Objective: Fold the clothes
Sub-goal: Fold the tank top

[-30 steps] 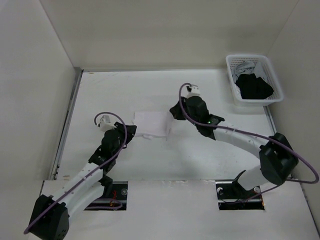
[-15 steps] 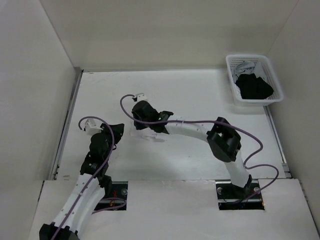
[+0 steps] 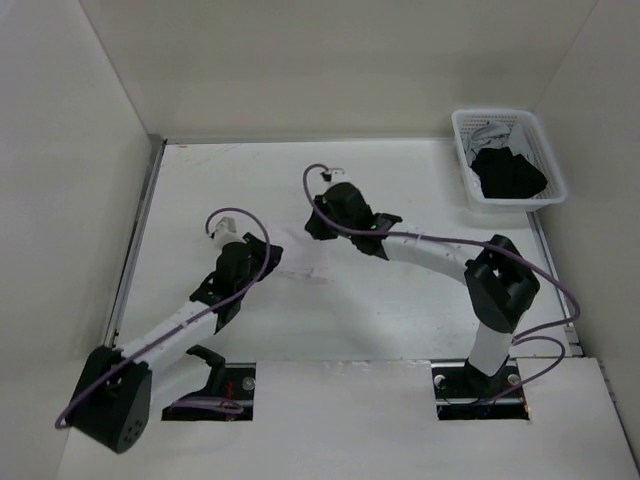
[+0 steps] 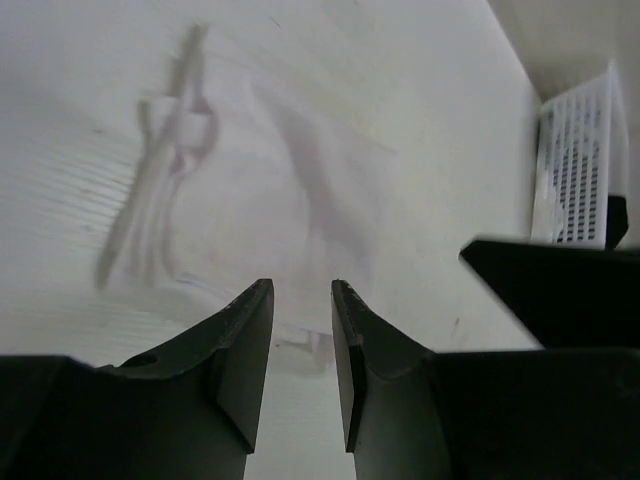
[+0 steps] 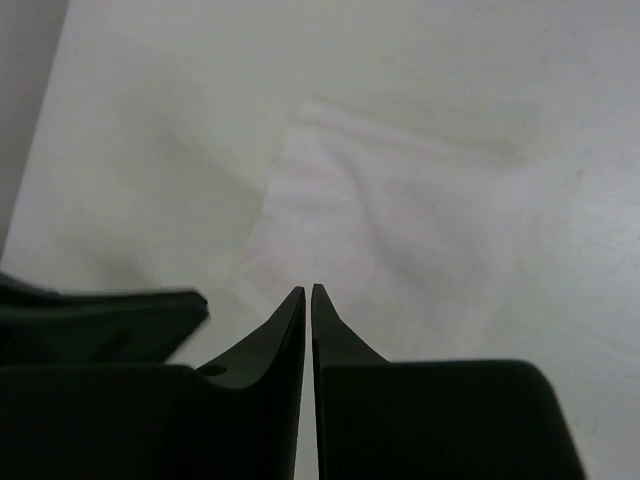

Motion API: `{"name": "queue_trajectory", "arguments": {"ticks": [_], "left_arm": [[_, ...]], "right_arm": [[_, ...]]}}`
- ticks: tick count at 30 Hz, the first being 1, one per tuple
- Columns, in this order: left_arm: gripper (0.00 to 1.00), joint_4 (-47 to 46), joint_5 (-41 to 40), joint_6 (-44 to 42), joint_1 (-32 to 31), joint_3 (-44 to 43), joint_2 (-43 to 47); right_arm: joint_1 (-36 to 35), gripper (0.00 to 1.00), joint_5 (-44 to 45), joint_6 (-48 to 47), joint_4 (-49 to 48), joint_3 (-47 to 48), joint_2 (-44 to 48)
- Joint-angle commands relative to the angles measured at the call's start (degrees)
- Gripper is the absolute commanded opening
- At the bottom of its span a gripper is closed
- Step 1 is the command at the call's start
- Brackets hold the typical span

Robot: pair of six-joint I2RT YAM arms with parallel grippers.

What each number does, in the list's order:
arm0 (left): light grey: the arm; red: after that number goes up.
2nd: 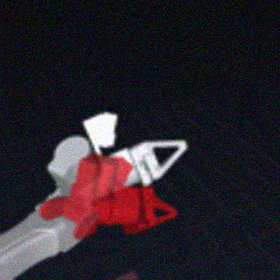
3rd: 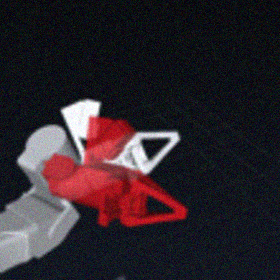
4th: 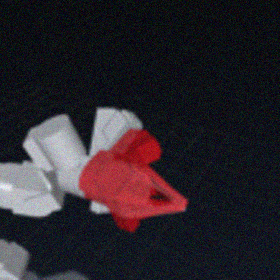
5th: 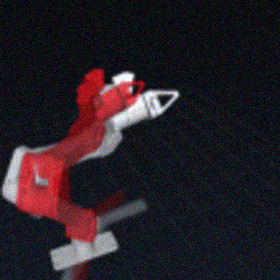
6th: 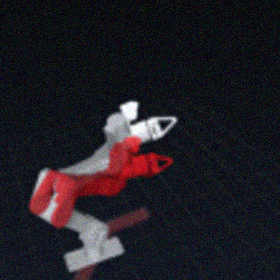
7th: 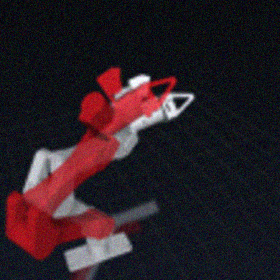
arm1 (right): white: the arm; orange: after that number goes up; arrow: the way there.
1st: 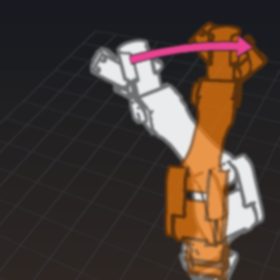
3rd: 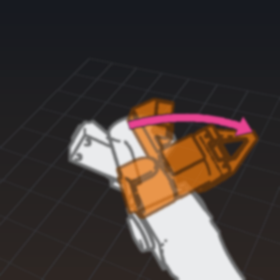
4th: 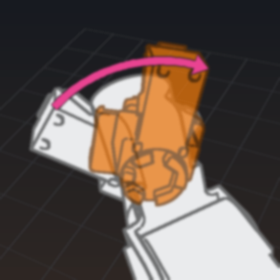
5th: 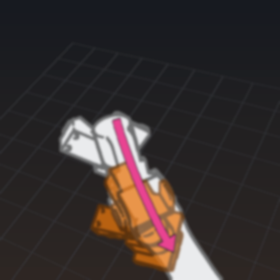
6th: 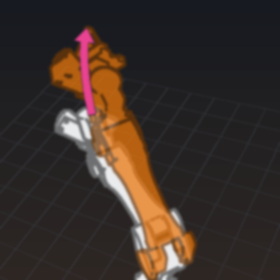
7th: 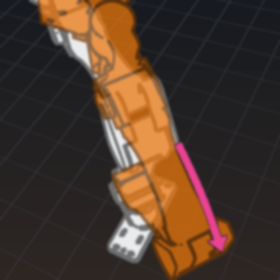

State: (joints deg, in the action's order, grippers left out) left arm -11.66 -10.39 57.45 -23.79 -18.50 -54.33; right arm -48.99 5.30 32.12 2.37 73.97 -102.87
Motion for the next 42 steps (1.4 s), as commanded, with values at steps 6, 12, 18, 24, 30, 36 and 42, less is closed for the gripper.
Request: {"name": "queue_trajectory", "arguments": {"ticks": [6, 12, 18, 24, 30, 36, 42], "left_arm": [[0.27, -18.04, -1.74, -2.17, -4.91, -7.17, -21.68], [0.26, -20.77, 0.72, 1.08, -2.35, -1.02, -22.77], [0.26, -20.51, 0.29, 1.96, -2.27, 4.43, -18.89], [0.26, -22.00, 1.07, 2.84, -0.07, 8.04, -20.65], [0.29, -21.65, 1.69, 3.90, 0.28, 10.41, -13.11], [0.38, -11.92, -0.94, 1.98, -0.16, 10.16, 4.99], [0.50, 1.97, -10.24, -7.52, 2.38, 3.84, 16.17]], "right_arm": [[9.13, 0.10, -13.02, 4.35, -10.45, -1.38, -6.20], [11.07, 0.10, -17.95, 7.25, -14.32, -2.96, -8.40], [13.17, 0.10, -18.84, 11.55, -13.89, -1.55, -13.32], [16.34, 0.10, -17.26, 15.69, -11.17, -0.06, -14.11], [17.13, 0.10, -15.76, 15.96, -10.37, 0.47, -14.99], [17.31, 0.10, -11.98, 15.26, -17.12, -7.34, -5.78], [16.00, 0.20, -6.37, 12.01, -22.58, -19.99, 8.19]]}}
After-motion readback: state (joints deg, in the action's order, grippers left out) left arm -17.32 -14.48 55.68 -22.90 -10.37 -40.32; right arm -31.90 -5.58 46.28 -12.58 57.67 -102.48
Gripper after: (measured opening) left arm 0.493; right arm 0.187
